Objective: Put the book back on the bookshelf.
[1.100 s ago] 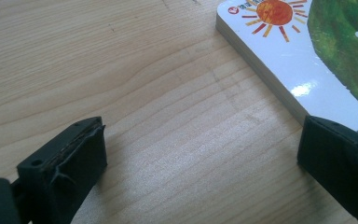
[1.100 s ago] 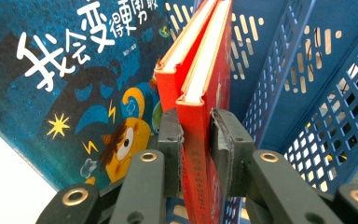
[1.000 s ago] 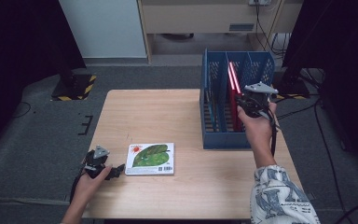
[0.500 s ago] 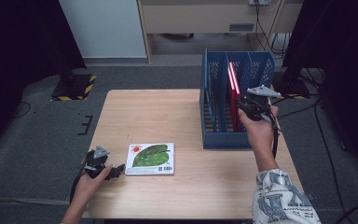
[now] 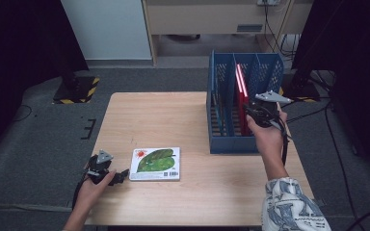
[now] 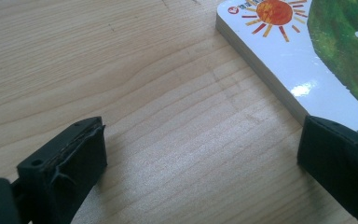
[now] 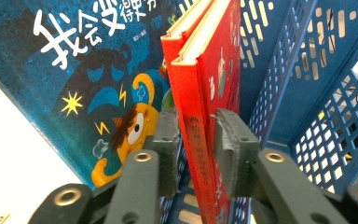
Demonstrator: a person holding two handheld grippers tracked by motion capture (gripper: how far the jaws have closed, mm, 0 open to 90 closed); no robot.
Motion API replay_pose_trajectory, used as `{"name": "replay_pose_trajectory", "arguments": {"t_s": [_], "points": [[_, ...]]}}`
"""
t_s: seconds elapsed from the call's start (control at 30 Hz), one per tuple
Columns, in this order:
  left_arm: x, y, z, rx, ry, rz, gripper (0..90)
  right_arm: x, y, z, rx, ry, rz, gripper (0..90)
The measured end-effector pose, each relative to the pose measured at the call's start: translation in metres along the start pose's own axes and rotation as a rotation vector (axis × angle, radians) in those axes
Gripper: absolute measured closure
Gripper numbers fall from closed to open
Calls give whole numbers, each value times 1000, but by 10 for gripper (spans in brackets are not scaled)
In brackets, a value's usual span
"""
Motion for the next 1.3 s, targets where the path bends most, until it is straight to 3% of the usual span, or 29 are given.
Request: {"name": "replay_pose_trajectory", "arguments": {"t_s": [0.57, 0.87, 1.3], "points": [[0, 0, 0, -2, 1, 1, 2, 6, 21, -11, -68, -40, 95, 372], [-1, 0, 0, -1, -1, 0, 2, 29, 30, -22, -88, -10, 187, 271], [-1, -1, 1, -2, -3, -2, 2, 71, 27, -44, -58, 48, 279, 163]]}}
Point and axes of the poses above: each handheld gripper's, and its own axes: y roughly backward along the jaws, z roughly out of its top, x roughly to its left, the point moved 2 cm from there along -y, roughly forward along the jaws, and after that the axes turned 8 degrees about -y, right-handed, at the moved point
